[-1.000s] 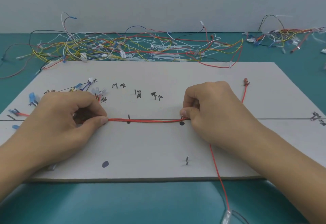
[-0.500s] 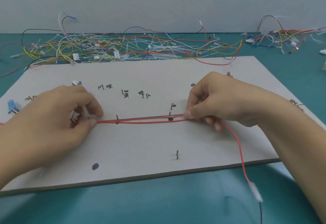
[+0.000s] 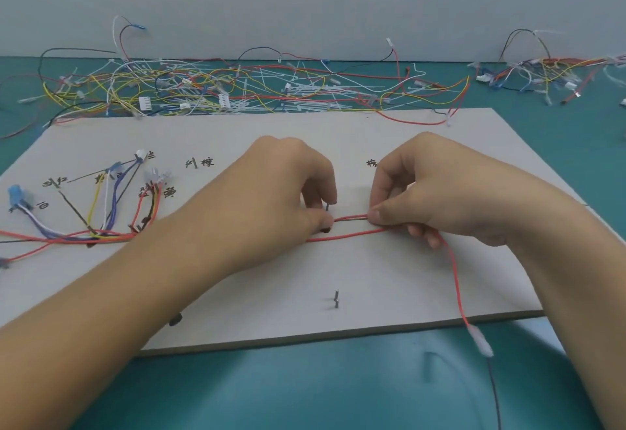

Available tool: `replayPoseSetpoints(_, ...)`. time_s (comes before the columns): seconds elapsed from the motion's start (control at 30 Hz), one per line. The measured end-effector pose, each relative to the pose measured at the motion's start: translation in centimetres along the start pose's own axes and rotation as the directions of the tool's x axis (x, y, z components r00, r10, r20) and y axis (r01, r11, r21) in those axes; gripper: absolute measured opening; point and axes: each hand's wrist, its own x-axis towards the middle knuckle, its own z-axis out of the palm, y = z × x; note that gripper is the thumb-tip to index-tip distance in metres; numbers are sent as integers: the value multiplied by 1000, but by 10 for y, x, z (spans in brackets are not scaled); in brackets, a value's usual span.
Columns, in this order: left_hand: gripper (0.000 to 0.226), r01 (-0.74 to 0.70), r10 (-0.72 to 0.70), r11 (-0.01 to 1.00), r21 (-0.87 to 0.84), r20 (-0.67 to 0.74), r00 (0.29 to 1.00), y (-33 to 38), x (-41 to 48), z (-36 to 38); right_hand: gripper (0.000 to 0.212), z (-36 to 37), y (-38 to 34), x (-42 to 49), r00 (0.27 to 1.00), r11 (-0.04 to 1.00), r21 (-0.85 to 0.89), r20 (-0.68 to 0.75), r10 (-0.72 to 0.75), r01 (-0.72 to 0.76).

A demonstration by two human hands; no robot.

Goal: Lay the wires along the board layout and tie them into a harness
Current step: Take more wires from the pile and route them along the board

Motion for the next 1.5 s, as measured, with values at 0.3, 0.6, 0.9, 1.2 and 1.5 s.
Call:
replayPoseSetpoints(0.3, 11, 56, -53, 985, 162, -28, 998, 18, -4, 1, 14, -22, 6, -14, 998, 997, 46, 0, -58, 58)
replayPoseSetpoints(0.6, 15, 79, -78, 963, 257, -13, 997, 28, -1, 11, 13, -43, 25, -17, 998, 1000, -8, 61, 30, -30)
replayPoseSetpoints(0.9, 13, 112, -112, 993, 20, -8, 994, 8, -2, 9, 12, -46, 34, -12, 996, 991, -105, 20, 86, -83)
replayPoseSetpoints(1.2, 14, 94, -94, 995, -9, 2, 996, 4, -2, 11, 17, -50, 32, -12, 976, 938, -305, -192, 106, -162)
replayPoseSetpoints(1.5, 12, 108, -107, 994, 13, -65, 992, 1, -4, 12, 9, -43, 23, 10, 937, 998, 56, -345, 43, -25)
